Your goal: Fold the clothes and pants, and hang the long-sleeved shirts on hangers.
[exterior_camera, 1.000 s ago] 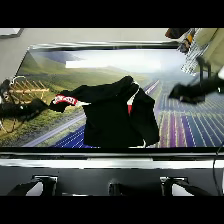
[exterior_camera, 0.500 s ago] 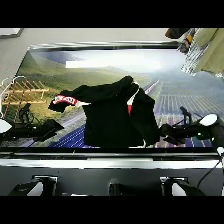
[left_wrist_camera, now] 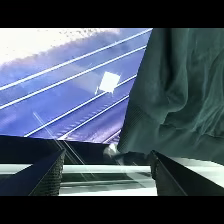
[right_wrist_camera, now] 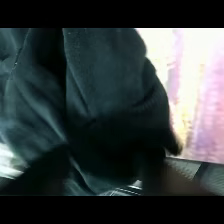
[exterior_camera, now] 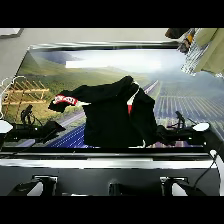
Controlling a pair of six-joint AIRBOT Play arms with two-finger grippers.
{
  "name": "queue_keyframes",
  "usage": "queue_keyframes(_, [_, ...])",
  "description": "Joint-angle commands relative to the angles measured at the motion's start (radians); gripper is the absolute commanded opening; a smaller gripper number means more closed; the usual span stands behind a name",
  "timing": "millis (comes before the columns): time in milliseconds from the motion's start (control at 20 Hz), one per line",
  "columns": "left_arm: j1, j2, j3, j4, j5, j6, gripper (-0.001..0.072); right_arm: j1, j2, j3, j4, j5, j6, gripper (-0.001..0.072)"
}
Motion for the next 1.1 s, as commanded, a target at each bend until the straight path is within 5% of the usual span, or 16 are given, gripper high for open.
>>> queue_keyframes(0, [0.000, -0.025, -0.007, -0.028, -0.009, -0.003, 0.0607, 0.071, -0.031, -0.005, 0.048, 0.007, -0.036, 0.0053])
queue_keyframes(350, [-0.016, -0.059, -0.112, -0.121, 0.011, 0.091, 0.0607, 0.091, 0.119, -0.004, 0.034, 0.071, 0.074, 0.0051])
queue_keyframes(1050, [-0.389, -0.279, -0.132, -0.203, 0.361, 0.106, 0.0585, 0.092, 0.281, -0.004, 0.029, 0.168, 0.175, 0.0051])
